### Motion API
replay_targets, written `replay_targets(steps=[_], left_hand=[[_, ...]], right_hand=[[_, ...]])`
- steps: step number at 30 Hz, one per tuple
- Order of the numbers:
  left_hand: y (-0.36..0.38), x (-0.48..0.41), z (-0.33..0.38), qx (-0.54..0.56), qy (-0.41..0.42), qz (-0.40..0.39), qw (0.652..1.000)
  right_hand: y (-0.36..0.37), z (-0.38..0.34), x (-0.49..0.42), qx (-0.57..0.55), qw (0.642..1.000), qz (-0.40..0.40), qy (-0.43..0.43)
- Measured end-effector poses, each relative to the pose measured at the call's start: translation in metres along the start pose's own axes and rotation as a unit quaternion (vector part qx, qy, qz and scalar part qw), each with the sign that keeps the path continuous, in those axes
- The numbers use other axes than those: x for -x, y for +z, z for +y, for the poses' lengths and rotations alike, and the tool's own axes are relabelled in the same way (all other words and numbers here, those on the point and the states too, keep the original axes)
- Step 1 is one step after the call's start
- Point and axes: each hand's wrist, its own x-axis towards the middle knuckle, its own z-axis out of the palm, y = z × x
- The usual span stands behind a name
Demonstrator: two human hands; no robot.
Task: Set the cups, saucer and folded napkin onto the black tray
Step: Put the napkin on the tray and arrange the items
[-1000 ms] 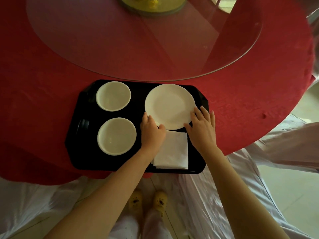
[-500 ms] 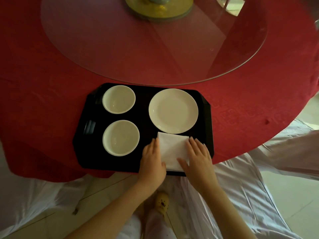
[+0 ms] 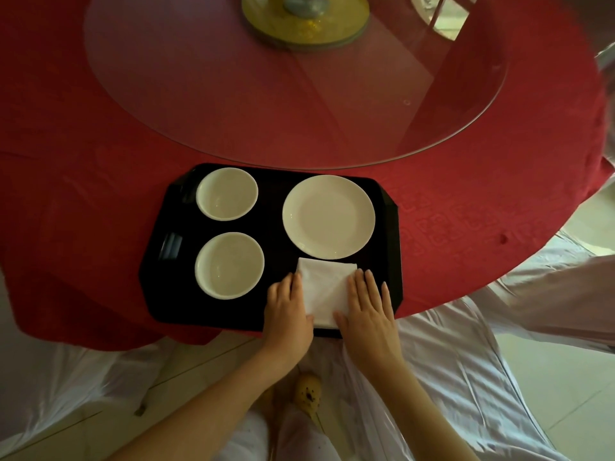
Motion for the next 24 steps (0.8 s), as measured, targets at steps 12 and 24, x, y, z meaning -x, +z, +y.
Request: replay_targets(steps=[12, 24], left_hand=[[-0.050, 0.036, 0.002, 0.093, 0.090, 0.115, 0.985], [-0.083, 0.044, -0.085, 0.252, -0.173, 0.108, 0.946]], right_hand=[[-0.034, -0.012, -0.011, -0.150, 0.986, 0.049, -0.058], [-0.056, -0.100, -0.085, -0.395, 0.906, -0.135, -0.070]])
